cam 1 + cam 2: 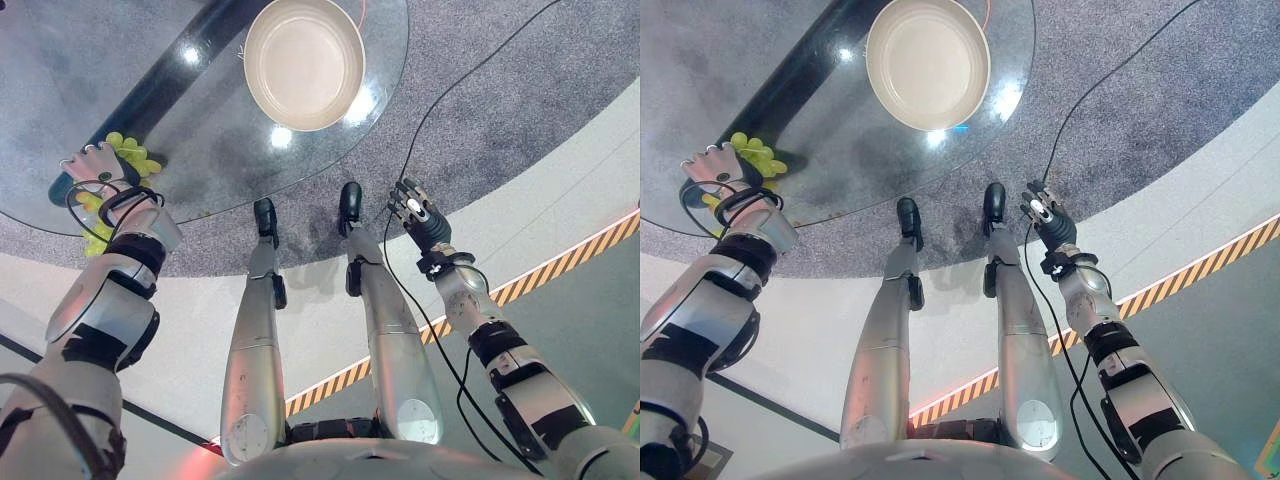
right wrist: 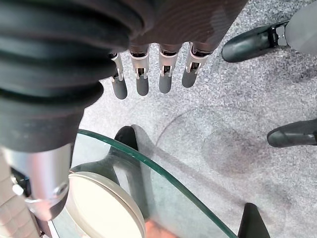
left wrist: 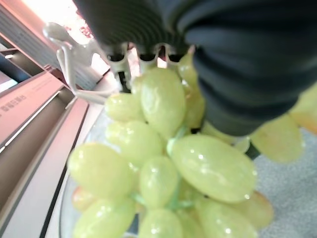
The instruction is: Pick up fruits into the plate
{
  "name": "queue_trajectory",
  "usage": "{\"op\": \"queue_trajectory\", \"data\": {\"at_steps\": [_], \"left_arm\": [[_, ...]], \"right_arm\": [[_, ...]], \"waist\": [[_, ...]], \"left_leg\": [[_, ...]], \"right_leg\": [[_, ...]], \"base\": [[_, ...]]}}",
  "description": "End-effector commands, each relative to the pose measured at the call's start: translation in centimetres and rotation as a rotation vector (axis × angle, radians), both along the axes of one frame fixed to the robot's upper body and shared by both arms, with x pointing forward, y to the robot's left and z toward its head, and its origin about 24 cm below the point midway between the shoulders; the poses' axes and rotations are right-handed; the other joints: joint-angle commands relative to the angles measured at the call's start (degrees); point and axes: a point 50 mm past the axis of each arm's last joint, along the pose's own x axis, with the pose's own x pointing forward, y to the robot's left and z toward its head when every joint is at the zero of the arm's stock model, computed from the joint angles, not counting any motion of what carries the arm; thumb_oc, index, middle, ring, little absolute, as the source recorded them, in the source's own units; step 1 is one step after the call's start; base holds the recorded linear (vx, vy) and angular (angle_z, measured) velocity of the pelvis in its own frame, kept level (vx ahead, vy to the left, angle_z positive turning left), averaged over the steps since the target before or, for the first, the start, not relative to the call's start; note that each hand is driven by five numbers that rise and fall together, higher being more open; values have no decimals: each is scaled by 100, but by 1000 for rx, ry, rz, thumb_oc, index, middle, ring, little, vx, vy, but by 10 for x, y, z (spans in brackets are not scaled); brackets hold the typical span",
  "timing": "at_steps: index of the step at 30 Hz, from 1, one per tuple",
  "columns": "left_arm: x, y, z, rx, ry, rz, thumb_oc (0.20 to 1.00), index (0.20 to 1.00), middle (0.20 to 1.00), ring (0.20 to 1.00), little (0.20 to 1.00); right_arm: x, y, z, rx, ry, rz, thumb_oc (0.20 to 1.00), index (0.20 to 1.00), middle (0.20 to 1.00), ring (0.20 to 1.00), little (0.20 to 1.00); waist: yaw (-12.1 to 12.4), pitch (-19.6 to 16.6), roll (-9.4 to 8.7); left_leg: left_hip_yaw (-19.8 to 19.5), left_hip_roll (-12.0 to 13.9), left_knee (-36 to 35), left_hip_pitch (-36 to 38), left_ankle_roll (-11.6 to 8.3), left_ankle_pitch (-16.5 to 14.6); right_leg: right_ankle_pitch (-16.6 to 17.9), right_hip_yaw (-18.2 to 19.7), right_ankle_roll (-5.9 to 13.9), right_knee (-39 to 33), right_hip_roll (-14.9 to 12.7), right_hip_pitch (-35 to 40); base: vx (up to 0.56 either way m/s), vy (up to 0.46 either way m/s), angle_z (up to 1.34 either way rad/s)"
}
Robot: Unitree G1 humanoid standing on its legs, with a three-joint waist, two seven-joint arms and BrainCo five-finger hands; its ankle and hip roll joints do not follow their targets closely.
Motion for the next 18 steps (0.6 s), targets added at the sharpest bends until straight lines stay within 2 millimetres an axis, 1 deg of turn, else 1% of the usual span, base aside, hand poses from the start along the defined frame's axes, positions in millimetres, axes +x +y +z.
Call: {"op": "queue_trajectory", "data": {"at_steps": [1,8,13,17,18], "left_arm": [[-24,27,-28,-11,89,122,200,200,200,200,200],[-24,31,-32,-37,72,111,200,200,200,200,200],[-20,29,-33,-113,-13,42,200,200,200,200,200],[-12,23,-26,-214,-135,-66,200,200,200,200,200],[-12,22,-26,-217,-141,-70,200,200,200,200,200]], "right_arm": [[-11,6,-2,36,-47,34,1000,1000,1000,1000,1000],[-8,3,-3,26,-43,46,1000,1000,1000,1000,1000],[-7,2,-3,15,-43,46,1000,1000,1000,1000,1000],[-10,0,-3,3,-47,41,1000,1000,1000,1000,1000],[-10,0,-3,3,-47,41,1000,1000,1000,1000,1000]], "waist": [[99,-149,-108],[54,-149,-127],[69,-149,-79],[103,-149,10],[102,-149,13]], "left_leg": [[-80,-535,-215,224,277,-167],[-19,-494,-209,255,251,-160],[0,-481,-275,405,252,-157],[-4,-493,-371,708,270,-178],[-4,-493,-376,722,270,-179]], "right_leg": [[-402,379,146,561,646,-30],[-417,404,135,575,647,-12],[-450,419,121,559,640,103],[-505,423,128,526,594,350],[-507,423,128,525,592,361]], "base": [[7,40,0],[2,10,0],[0,8,0],[-1,8,0],[0,0,0]]}}
